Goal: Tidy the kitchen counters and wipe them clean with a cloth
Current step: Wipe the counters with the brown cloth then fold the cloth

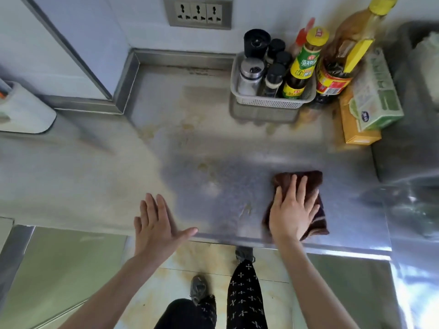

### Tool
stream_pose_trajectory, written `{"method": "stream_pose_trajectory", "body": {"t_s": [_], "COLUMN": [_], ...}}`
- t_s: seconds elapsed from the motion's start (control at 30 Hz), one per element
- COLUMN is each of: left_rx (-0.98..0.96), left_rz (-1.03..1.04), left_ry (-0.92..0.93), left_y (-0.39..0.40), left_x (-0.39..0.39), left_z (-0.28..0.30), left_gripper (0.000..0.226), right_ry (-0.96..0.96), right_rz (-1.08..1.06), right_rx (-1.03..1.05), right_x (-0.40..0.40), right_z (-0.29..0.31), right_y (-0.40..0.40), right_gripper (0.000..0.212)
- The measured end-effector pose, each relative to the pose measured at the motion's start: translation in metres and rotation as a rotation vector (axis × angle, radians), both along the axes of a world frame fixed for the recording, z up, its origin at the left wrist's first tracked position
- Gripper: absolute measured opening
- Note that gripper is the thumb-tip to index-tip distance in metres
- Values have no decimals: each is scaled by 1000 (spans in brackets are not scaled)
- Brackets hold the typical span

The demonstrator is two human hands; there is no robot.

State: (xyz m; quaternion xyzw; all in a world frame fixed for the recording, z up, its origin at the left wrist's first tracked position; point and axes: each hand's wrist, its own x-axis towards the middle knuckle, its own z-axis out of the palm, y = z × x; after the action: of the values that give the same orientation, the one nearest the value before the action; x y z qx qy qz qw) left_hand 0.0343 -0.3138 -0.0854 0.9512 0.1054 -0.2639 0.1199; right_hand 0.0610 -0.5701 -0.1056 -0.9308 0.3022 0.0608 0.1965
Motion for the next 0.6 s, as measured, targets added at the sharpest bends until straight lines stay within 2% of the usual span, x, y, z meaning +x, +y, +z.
{"method": "stream_pose_trajectory", "body": {"t_s": [0.07, 0.13, 0.2, 0.23, 0.3, 0.4, 0.47, 0.53, 0.6], "left_rx": [10, 14, 25, 30, 26, 11, 7, 7, 23], "left_rz": [-7, -3, -20, -30, -38, -37, -35, -33, -60], "left_ry": [4, -9, -24, -26, -30, -33, -42, -59, -88], "left_y": [0, 0, 1, 2, 4, 6, 6, 7, 9], "left_x": [1, 1, 0, 0, 0, -1, -1, -2, -4], "left_z": [1, 0, 0, 0, -1, -5, -7, -8, -9], "left_gripper": [120, 120, 120, 119, 118, 117, 118, 118, 114], "right_ry": [-13, -35, -17, -24, -37, -4, -19, -83, -110], "right_rz": [28, 243, 427, 454, 347, -49, -102, 83, 462], "right_rx": [22, -6, -79, -119, -162, -54, -63, -84, -128], "right_x": [-20, -36, -37, -36, -35, -35, -34, -38, -45], "right_z": [-2, -2, -5, -7, -11, -10, -9, -8, -6], "right_y": [59, 110, 119, 110, 75, 42, 64, 109, 146], "right_gripper": [53, 56, 56, 55, 53, 57, 56, 55, 52]}}
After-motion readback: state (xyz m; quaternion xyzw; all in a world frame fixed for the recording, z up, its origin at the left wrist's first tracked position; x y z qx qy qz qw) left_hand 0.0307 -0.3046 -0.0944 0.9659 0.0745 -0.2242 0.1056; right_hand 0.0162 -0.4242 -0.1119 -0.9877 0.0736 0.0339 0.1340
